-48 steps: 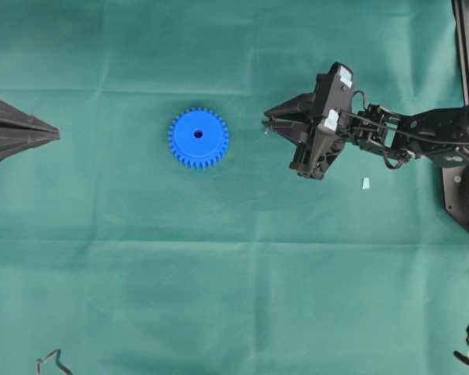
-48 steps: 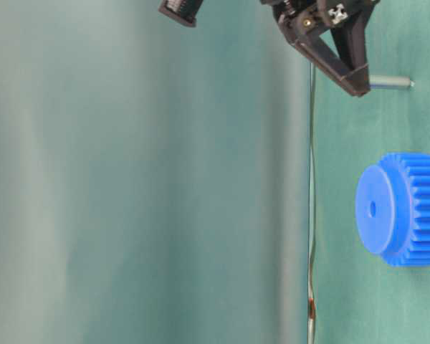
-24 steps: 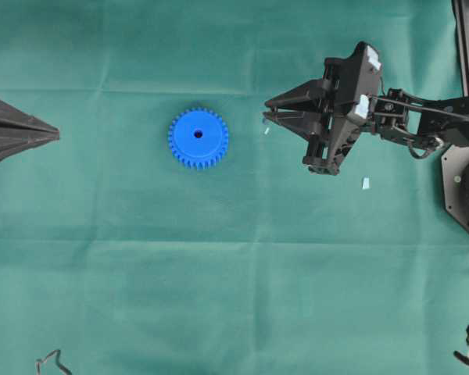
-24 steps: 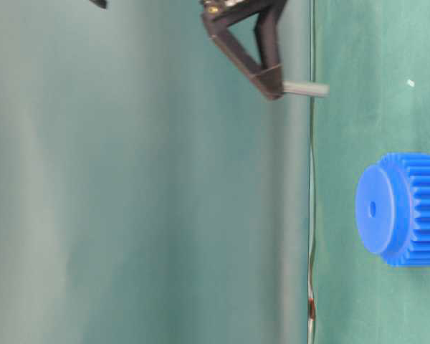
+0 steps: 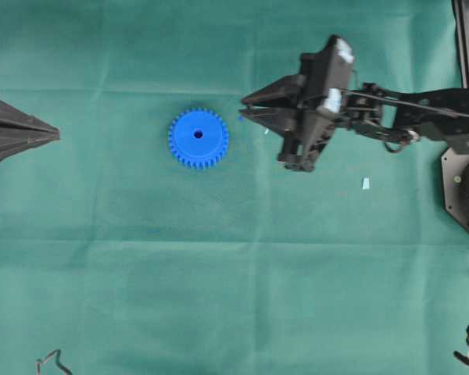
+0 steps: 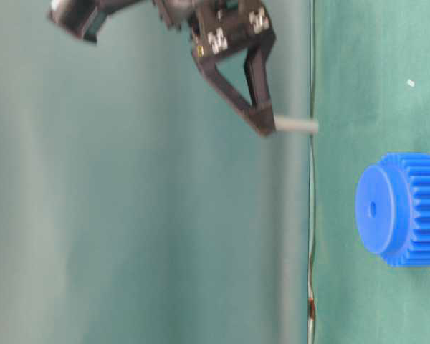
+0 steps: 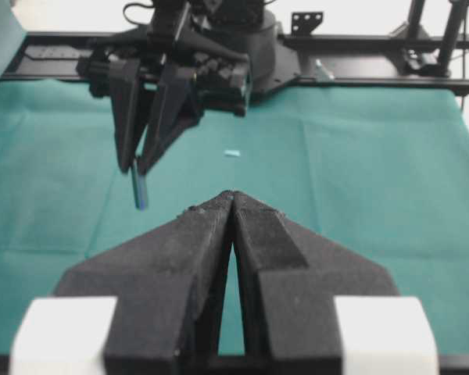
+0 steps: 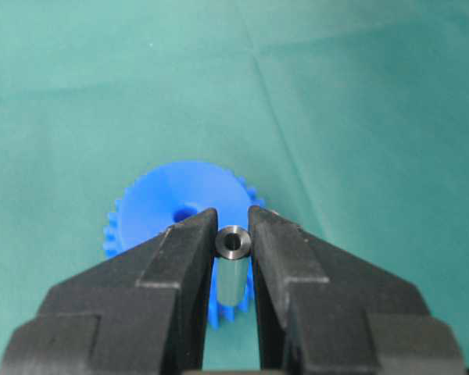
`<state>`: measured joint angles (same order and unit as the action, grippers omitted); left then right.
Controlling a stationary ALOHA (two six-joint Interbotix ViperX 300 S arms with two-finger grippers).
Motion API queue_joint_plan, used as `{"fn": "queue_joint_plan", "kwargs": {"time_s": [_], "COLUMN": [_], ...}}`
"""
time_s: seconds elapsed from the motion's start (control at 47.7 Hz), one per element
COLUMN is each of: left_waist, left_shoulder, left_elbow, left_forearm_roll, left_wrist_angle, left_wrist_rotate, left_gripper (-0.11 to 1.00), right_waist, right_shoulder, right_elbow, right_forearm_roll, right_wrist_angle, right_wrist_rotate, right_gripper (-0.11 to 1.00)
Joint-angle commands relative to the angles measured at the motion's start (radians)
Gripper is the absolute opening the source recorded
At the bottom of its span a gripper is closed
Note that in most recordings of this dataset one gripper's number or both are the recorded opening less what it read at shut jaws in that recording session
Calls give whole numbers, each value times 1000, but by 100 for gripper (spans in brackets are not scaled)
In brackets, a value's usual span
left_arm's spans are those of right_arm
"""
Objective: Insert the shaft into the center hole of the gear.
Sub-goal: 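Carry the shaft left and position it above the blue gear's center hole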
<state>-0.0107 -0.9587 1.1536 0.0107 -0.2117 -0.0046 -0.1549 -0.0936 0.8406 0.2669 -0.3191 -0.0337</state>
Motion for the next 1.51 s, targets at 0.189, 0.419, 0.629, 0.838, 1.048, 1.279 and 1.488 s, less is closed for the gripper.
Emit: {"fn": "queue_joint_plan", "kwargs": {"time_s": [0.189,0.419,0.629,0.838,1.048,1.279,1.488], "left_waist": [3,3,3,3,3,3,3], "left_shoulder": [6,6,6,8,6,6,6], "left_elbow": [-17,-17,-17,-15,-17,-15,-17], "left_forearm_roll": [3,3,3,3,3,3,3], "left_wrist_angle": [-5,-6,-6,-5,-5,-5,-5], "left_wrist_rotate": [0,-2,-2,-2,-2,-2,-2], "left_gripper": [0,0,0,0,0,0,0], "right_waist": [14,17,17,17,26,26,26], "right_shoulder": [101,156,173,221,262,273,265], "right_elbow": [-178,-242,-247,-255,-268,-264,-259], "right_forearm_roll": [-28,-35,-35,-31,-23,-20,-20], "right_wrist_angle": [52,64,61,52,40,34,32], "right_wrist_rotate": [-2,-2,2,12,17,17,17], "right_gripper": [18,18,18,18,18,18,18]}}
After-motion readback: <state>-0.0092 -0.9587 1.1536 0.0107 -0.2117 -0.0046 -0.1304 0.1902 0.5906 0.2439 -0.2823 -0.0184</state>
